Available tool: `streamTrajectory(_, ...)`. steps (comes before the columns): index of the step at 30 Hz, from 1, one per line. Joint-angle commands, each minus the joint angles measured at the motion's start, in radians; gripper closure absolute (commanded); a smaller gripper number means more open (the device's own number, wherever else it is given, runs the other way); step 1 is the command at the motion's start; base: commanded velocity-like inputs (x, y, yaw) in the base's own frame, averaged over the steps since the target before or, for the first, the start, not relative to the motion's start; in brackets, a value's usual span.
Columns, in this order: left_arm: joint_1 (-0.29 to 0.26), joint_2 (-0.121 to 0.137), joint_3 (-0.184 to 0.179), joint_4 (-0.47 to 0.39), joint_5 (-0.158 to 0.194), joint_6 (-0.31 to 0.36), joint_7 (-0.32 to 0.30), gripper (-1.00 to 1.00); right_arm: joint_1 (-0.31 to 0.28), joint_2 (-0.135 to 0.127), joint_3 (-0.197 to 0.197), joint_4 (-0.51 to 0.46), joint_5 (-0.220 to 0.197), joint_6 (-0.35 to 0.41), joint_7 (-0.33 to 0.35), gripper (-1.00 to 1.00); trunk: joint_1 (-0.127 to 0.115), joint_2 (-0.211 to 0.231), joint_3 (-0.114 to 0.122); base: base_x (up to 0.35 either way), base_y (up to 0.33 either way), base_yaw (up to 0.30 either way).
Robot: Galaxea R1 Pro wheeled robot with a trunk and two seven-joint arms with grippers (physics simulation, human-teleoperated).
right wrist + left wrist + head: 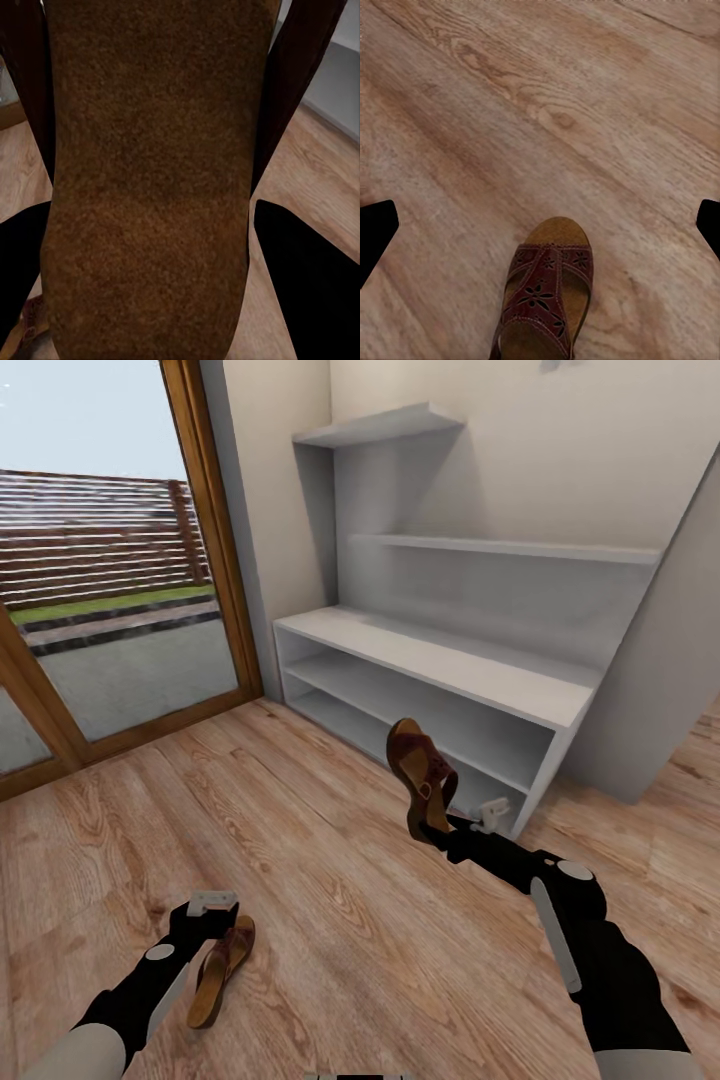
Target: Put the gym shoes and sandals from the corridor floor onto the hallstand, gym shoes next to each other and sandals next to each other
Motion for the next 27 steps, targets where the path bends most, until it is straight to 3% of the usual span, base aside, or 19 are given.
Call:
streamTrajectory(1, -0.001, 0.001, -0.004, 0.001, 0.004, -0.003, 0.0, -1.0, -0.001, 0.0, -0.001, 0.0, -0.01, 0.009, 0.001, 1.0, 0.0, 0.0, -0.001, 0.0, 0.0, 0.0)
streamTrajectory(15, -0.001, 0.002, -0.003, 0.001, 0.004, -0.003, 0.0, -1.0, -0.001, -0.002, -0.006, 0.002, -0.004, 0.009, 0.001, 1.0, 0.0, 0.0, -0.001, 0.0, 0.0, 0.0)
streamTrajectory(27, -0.001, 0.002, -0.003, 0.001, 0.004, 0.001, 0.0, -1.0, -0.001, -0.011, -0.01, 0.004, -0.004, 0.009, 0.001, 1.0, 0.005, -0.003, -0.047, 0.0, 0.0, 0.0)
